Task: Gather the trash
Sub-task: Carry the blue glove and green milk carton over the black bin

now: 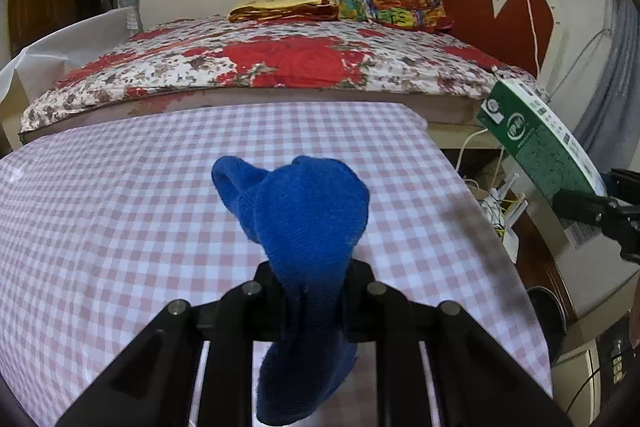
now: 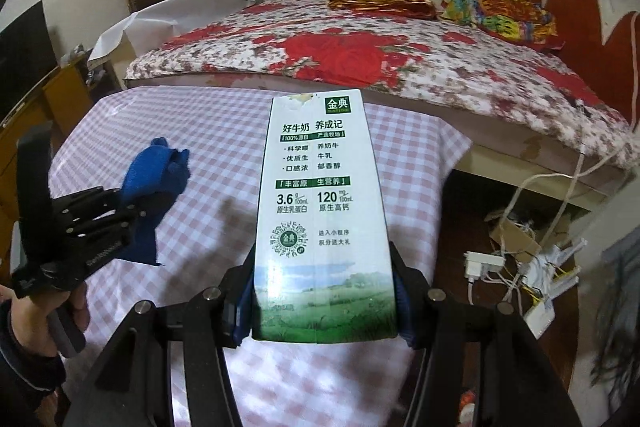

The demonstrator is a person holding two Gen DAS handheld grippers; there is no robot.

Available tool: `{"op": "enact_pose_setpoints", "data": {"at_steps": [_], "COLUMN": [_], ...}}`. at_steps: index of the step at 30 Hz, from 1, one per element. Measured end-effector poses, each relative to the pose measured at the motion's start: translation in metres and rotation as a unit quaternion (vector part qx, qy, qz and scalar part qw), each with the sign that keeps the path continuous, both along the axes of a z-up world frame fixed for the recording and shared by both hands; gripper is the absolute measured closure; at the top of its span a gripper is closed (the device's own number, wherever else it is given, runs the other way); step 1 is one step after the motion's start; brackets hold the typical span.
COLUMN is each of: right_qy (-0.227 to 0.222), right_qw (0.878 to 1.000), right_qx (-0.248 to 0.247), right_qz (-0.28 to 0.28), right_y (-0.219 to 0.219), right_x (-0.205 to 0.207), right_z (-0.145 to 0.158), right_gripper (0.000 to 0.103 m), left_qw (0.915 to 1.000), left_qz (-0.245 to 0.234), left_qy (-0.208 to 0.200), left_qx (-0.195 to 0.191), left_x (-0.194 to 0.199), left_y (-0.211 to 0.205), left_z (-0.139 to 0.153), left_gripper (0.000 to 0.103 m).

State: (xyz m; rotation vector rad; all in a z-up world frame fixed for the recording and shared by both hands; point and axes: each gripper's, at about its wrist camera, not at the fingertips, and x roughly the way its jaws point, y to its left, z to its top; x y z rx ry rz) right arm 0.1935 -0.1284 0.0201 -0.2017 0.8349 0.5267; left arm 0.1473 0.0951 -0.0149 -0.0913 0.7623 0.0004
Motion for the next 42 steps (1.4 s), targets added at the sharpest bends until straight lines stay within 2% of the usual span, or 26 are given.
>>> {"op": "enact_pose_setpoints", "data": {"at_steps": [10, 20, 31, 42], "right_qy": [-0.002, -0.009, -0.005, 0.018], "right_qw": [0.999, 0.996, 0.989, 0.979], "right_qx": [0.002, -0.010, -0.017, -0.024], "right_qz": [-0.040, -0.087, -0.144, -0.202], "right_y": [-0.063, -0.125, -0.197, -0.270], "right_x": [-0.033, -0.060, -0.082, -0.108], "right_z": [-0.001, -0.005, -0.014, -0.044], "right_gripper": [0.045, 0.045, 0.045, 0.045], "left_qw": [0.9996, 0.9963, 0.9869, 0.9736], "left_qz": [-0.030, -0.086, -0.161, -0.228], "left_qy": [-0.003, -0.003, 0.002, 0.019], "left_qx": [0.000, 0.000, 0.002, 0.009], "left_x": [-0.019, -0.022, -0.025, -0.033], "left_y": [-0.045, -0.112, -0.194, -0.270], "left_z": [0.004, 0.007, 0.006, -0.005], "left_gripper": [0.083, 0.083, 0.083, 0.083]}}
